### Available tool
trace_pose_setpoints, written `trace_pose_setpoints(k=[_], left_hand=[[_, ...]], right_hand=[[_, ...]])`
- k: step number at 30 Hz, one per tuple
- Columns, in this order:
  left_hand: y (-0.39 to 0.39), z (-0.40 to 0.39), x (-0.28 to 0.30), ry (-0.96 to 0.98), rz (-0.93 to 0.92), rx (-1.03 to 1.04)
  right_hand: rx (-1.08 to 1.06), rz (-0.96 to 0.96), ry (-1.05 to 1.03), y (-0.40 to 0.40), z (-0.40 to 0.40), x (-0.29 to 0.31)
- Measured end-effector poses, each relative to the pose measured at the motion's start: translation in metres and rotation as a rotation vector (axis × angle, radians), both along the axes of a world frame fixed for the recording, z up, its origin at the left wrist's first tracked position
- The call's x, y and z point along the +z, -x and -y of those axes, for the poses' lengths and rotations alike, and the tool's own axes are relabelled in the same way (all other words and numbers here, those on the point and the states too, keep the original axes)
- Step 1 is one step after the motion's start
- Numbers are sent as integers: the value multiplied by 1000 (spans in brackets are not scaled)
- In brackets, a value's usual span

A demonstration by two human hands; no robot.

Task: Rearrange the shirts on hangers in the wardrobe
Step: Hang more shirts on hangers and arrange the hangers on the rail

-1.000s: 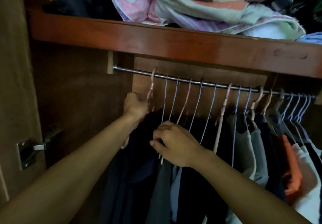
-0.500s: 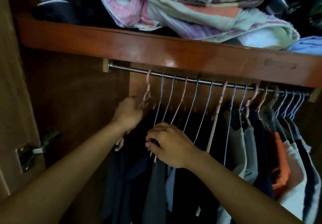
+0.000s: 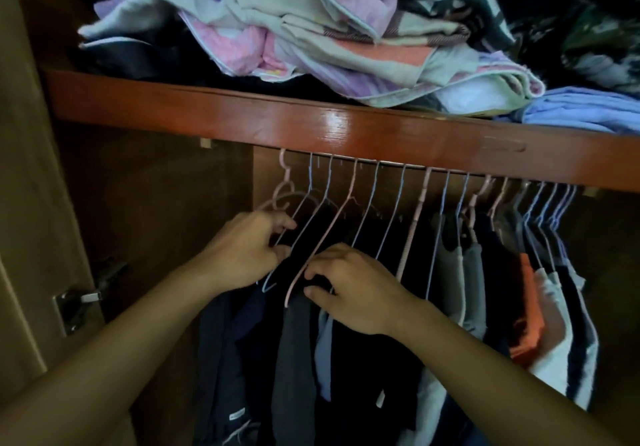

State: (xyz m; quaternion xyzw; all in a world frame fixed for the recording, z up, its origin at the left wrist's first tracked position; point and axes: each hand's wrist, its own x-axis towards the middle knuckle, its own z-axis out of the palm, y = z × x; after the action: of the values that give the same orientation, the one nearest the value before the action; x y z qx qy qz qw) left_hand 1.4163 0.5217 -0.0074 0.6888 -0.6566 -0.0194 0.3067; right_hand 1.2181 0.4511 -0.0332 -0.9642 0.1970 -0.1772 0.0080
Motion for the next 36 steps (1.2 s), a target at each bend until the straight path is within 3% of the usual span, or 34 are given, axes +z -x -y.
trace_pose_setpoints(k=[8, 17, 22, 28, 36], left_hand=[[35, -3, -17, -246, 104, -237], [101, -15, -17, -367, 301, -411], [162, -22, -20, -423, 387, -561], [259, -45, -21, -335, 519, -758], [399, -97, -33, -381, 440, -1081]], right_hand=[[-312, -62, -57, 56, -32, 4], [-678, -134, -103, 138, -101, 6], [-875, -167, -105, 195, -144, 6], [-1099, -181, -170, 270, -205, 6], [-1375, -160, -245, 378, -324, 2]])
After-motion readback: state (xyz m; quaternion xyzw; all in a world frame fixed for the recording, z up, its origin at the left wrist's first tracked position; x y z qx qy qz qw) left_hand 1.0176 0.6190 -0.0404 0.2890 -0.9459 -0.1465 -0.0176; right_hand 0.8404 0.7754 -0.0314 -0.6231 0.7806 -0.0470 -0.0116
